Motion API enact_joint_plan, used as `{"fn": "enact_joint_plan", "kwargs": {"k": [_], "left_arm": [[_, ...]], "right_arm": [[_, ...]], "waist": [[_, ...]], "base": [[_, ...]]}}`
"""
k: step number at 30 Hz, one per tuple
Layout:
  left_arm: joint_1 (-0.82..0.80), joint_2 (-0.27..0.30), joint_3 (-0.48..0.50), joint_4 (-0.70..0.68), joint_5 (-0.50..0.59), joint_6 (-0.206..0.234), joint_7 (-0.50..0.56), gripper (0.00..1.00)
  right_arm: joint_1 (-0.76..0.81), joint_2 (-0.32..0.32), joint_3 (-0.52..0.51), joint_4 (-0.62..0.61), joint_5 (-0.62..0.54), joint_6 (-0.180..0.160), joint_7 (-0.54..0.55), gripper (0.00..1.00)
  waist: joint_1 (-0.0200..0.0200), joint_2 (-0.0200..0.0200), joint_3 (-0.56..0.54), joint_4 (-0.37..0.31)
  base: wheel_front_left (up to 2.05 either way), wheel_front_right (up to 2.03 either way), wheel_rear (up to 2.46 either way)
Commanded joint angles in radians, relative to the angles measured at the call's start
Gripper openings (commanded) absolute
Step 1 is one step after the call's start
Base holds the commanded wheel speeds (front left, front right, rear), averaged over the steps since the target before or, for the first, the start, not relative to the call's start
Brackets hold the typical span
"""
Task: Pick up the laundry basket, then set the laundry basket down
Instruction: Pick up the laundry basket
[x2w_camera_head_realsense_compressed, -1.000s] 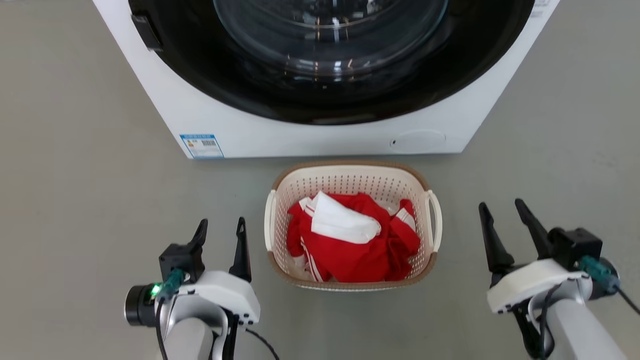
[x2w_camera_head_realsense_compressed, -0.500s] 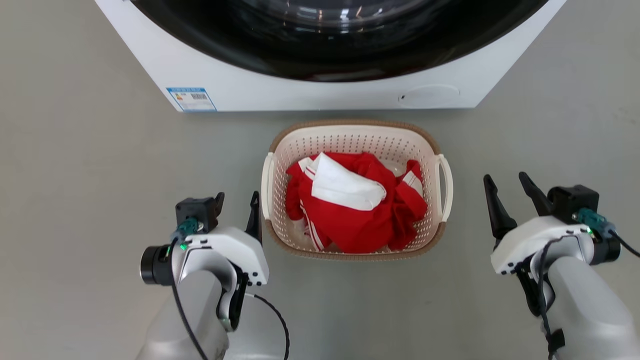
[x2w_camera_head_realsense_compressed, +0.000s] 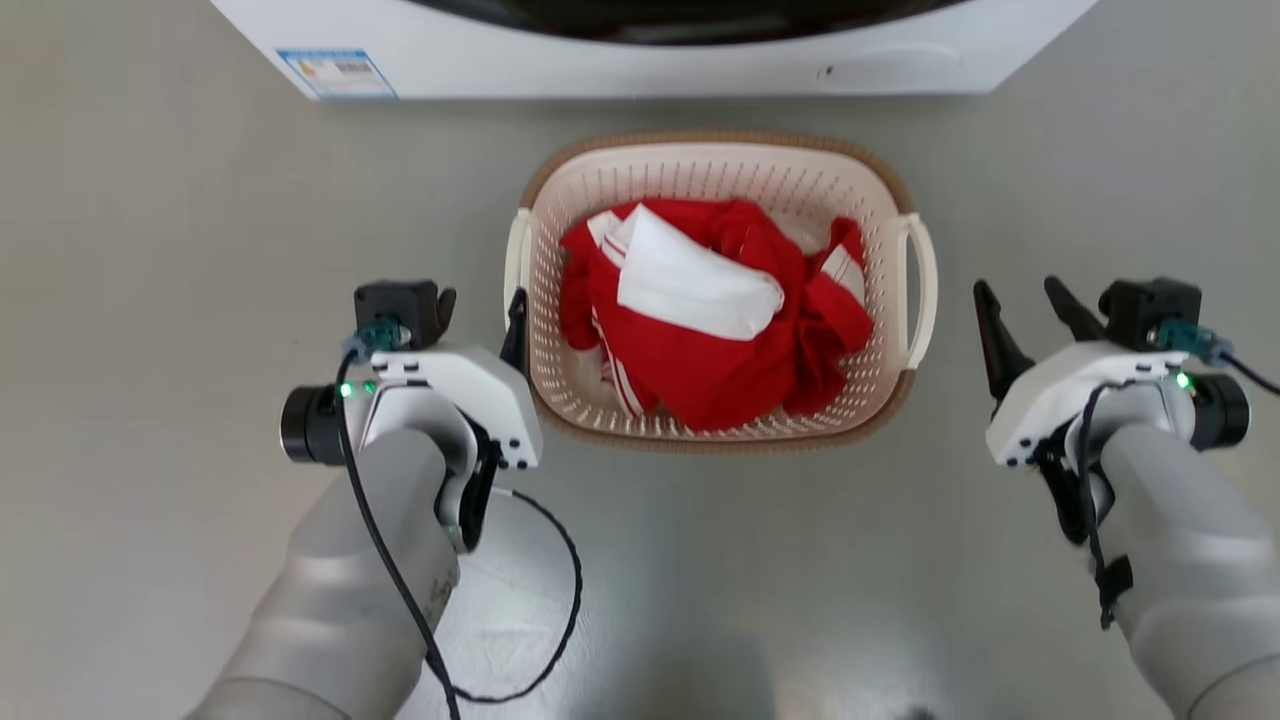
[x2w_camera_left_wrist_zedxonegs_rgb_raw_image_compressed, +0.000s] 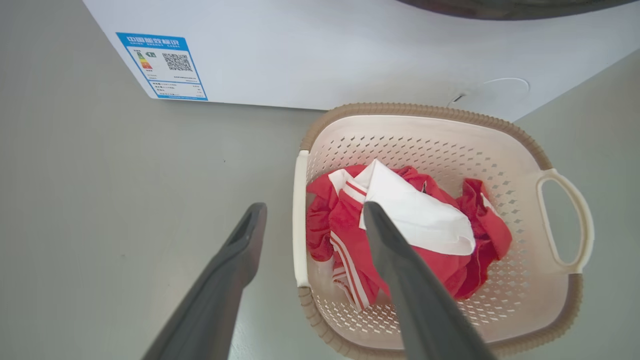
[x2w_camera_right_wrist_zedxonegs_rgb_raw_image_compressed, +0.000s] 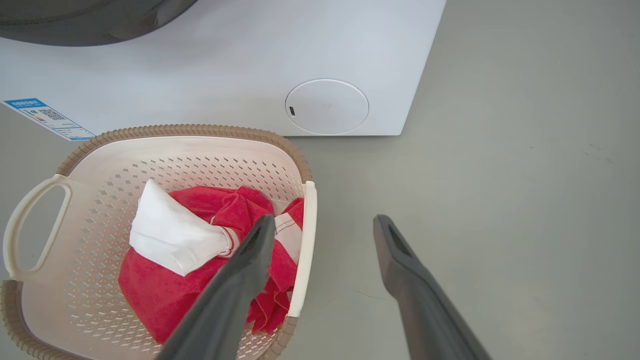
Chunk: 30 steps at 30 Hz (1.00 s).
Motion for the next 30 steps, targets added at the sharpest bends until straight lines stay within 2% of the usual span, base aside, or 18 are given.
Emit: {"fn": "enact_joint_plan", "kwargs": {"k": [1,11,30], "left_arm": [[-0.038,0.018,0.0,0.009,-0.028,0.006,-0.009,1.0],[-0.148,0.018,-0.091,0.044,-0.113,0.029,-0.009,1.0],[-0.23,0.018,-0.2,0.024,-0.198,0.073,-0.009,1.0]], "right_arm": [[-0.017,0.001,0.04,0.016,0.022,0.006,-0.014,1.0],[-0.109,-0.01,0.142,0.057,0.108,0.006,-0.014,1.0],[-0.168,-0.045,0.256,0.038,0.213,0.006,-0.014,1.0]], "waist": [[-0.0001,0.0,0.058,0.0],[-0.0001,0.0,0.165,0.007],[-0.0001,0.0,0.263,0.013]], "base": [[0.0,0.0,0.0],[0.0,0.0,0.0],[0.0,0.0,0.0]]}}
